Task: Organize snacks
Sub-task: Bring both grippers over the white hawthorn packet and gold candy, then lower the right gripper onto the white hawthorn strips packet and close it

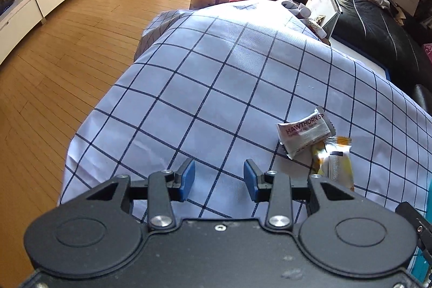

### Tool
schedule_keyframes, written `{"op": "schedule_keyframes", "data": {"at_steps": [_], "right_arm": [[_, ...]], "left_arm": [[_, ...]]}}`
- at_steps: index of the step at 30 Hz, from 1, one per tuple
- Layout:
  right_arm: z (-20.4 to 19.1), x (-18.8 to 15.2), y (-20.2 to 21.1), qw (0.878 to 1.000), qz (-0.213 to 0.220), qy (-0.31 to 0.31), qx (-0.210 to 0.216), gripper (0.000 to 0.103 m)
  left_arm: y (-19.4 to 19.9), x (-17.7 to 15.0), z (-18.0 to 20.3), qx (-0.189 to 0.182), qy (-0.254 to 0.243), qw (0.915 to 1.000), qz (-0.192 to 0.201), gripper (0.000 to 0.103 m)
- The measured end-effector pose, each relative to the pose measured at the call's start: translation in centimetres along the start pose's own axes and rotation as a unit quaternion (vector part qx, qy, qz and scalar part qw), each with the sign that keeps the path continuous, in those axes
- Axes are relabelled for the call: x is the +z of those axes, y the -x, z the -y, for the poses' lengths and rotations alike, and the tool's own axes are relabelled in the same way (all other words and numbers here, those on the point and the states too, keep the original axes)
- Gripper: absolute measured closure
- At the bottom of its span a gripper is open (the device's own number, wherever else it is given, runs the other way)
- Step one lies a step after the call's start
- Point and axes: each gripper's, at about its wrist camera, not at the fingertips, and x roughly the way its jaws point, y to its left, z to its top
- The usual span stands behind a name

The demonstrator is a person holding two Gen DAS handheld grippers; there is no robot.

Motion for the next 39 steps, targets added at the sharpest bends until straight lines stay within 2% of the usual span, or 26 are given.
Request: {"op": "schedule_keyframes", "data": {"at_steps": [7, 12, 16, 22, 29, 32, 34, 39], "right_arm": [[-2.2, 0.4, -1.3, 0.999, -0.004, 0.033, -0.011, 0.066], [-4.1, 2.5, -2.8, 0.999, -0.002, 0.035, 0.021, 0.067], [-6.7, 4.2, -5.0, 0.997, -0.003, 0.07, 0.039, 0.067], [-9.1, 5.0, -7.8, 0.993, -0.012, 0.094, 0.066, 0.067], [-9.6, 3.6, -10.0, 0.989, -0.043, 0.133, 0.056, 0.067], [-9.3, 2.0, -10.0, 0.984, -0.057, 0.158, 0.06, 0.073], [-9.2, 1.1, -9.2, 0.98, -0.05, 0.179, 0.064, 0.077], [-7.5, -1.9, -6.0, 0.969, -0.052, 0.233, 0.07, 0.078]], "left_arm": [[-0.3, 0.0, 0.0, -0.014, -0.005, 0.9999, 0.0, 0.053], [-0.3, 0.0, 0.2, -0.01, -0.003, 0.9999, 0.001, 0.053], [-0.1, 0.1, 0.2, -0.009, -0.005, 0.9999, 0.004, 0.055], [1.0, 0.3, -0.6, 0.003, 0.006, 0.9996, 0.026, 0.055], [2.0, 0.8, -2.2, 0.021, 0.036, 0.9981, 0.045, 0.055], [1.9, 0.9, -2.5, 0.028, 0.036, 0.998, 0.044, 0.054], [1.7, 0.9, -2.5, 0.027, 0.034, 0.9982, 0.041, 0.054], [1.7, 0.6, -2.2, 0.019, 0.023, 0.9989, 0.037, 0.054]]}}
